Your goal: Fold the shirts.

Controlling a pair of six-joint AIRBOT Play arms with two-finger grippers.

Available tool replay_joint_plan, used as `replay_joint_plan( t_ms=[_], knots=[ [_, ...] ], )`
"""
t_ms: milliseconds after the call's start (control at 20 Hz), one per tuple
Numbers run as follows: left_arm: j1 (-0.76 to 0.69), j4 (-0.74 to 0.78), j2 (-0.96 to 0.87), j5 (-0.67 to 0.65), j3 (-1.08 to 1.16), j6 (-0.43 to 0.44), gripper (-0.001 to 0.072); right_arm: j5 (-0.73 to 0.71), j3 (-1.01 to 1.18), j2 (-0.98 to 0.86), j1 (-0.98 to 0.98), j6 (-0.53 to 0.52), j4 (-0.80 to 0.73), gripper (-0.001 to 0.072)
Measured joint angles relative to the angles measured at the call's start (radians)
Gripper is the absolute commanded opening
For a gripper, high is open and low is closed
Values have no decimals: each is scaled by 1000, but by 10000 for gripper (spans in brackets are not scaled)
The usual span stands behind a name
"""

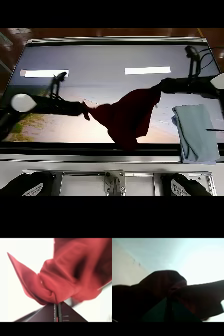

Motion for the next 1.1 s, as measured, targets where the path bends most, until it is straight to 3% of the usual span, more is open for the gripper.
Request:
replay_joint_plan(
  t_ms=[200, 450, 850, 1100],
  knots=[
    [113, 167, 156, -19, 346, -18, 34, -50, 181, 171, -9, -15, -15, 65],
    [160, 242, 245, -25, 607, -16, 34, -121, 315, 291, -10, 10, -23, 65],
    [170, 326, 266, -118, 671, 22, 35, -145, 358, 336, -10, 50, -139, 65],
    [170, 302, 252, -203, 478, 24, 35, -316, 360, 193, -10, 45, -80, 65]
  ],
)
